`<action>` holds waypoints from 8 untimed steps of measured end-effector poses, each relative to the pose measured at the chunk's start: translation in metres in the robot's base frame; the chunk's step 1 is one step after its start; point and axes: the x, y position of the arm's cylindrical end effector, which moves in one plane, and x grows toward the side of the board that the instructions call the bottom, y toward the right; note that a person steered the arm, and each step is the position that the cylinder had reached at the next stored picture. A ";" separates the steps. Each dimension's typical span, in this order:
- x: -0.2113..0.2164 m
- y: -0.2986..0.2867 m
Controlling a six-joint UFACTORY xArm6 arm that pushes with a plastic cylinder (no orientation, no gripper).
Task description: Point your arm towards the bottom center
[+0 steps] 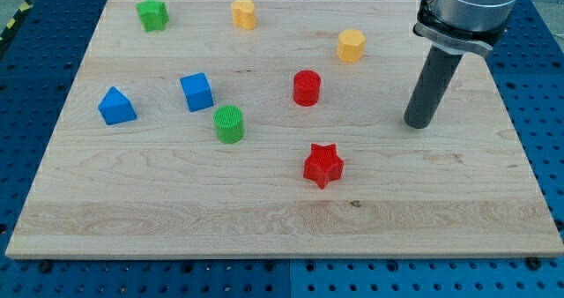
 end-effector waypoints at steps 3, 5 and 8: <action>0.026 -0.005; 0.058 -0.042; 0.132 -0.103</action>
